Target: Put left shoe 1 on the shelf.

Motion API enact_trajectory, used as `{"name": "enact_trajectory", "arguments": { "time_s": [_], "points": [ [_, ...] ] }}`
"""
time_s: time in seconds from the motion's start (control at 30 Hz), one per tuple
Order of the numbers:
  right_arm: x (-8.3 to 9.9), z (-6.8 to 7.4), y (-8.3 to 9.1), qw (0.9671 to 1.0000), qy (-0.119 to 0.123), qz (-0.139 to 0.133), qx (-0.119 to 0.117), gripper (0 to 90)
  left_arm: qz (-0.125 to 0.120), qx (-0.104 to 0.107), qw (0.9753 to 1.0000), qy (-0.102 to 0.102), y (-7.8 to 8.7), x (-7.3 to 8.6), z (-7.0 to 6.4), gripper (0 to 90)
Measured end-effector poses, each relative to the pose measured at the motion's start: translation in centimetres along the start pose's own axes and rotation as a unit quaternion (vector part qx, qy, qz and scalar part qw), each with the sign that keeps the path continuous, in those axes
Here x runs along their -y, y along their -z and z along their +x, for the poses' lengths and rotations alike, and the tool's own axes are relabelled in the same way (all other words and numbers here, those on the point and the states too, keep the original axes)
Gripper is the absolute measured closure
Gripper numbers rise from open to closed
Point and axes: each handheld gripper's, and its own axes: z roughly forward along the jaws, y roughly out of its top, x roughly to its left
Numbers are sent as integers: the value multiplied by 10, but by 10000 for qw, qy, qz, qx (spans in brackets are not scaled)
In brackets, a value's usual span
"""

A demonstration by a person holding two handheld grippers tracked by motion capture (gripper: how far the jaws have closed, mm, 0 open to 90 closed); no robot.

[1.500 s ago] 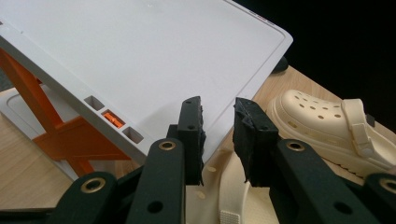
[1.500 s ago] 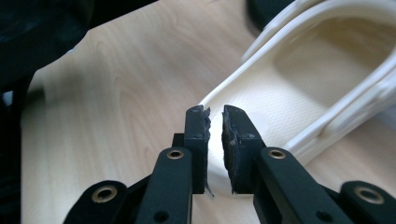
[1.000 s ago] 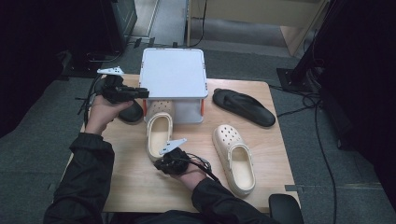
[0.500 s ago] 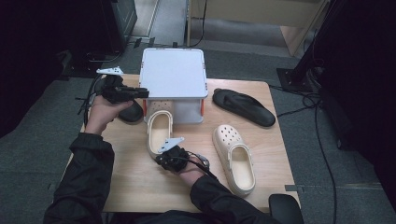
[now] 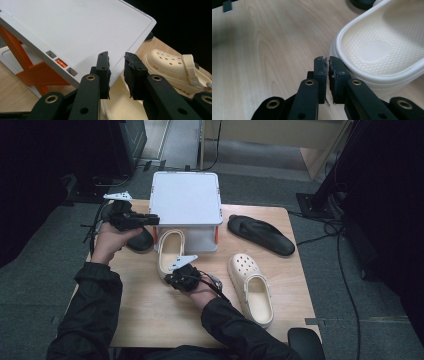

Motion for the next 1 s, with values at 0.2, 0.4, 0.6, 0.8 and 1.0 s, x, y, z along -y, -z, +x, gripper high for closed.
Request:
{"name": "enact_trajectory", "arguments": {
  "time_s": [0.2,0.4,0.6,0.8,1.0],
  "points": [
    [-9,-16,-5,10000,3,34,73,844,-21,15,10000,19,0,0,1,743],
    [-16,-28,-12,9999,27,-76,-104,848,-34,28,10000,28,0,1,1,744],
    [-22,-33,-20,9998,108,-134,32,843,-38,28,10000,27,0,1,1,744],
    [-24,-32,-23,9998,65,-207,-49,803,-48,29,10000,29,0,1,2,744],
    [-13,-31,-16,10000,-56,-63,5,787,-55,31,10000,36,0,1,2,744]
  ]
}}
